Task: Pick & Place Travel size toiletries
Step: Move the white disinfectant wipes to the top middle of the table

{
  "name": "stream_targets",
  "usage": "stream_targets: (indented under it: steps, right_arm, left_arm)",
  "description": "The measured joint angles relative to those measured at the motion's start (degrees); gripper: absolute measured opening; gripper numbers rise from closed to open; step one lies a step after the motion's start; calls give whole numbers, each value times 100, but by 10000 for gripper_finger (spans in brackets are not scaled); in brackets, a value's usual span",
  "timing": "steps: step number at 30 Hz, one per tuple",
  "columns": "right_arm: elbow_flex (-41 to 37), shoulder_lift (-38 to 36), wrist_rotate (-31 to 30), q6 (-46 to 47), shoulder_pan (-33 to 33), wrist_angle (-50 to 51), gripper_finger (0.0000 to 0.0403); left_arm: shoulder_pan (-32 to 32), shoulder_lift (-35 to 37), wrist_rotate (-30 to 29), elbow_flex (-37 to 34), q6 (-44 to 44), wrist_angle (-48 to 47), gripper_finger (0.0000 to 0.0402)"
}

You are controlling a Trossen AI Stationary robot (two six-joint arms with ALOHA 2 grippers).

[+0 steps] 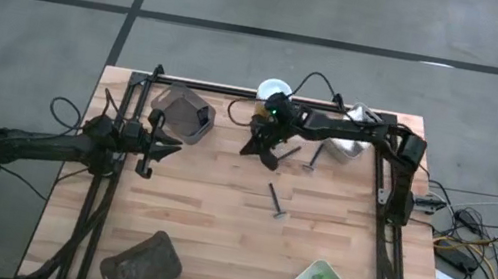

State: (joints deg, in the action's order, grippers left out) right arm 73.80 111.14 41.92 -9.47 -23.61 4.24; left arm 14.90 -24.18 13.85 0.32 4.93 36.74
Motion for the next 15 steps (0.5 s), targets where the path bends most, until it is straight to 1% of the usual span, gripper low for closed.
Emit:
stream_targets:
  steps: [6, 9, 10, 15]
  right_arm:
    - [-66, -572, -402, 304, -8, 29, 8]
    - [-245, -926, -995, 480, 14, 194, 8]
    - [-339, -1053, -1099, 600, 14, 207, 8]
    - [-893, -1869, -1229, 748, 9, 101, 8]
  left_arm:
    - [-1, 0, 0, 0, 0, -1, 62]
    - [1, 0, 2, 0, 0, -2, 62]
    - [-1, 0, 0, 0, 0, -3, 62]
    - [1, 0, 2, 0, 0, -1, 62]
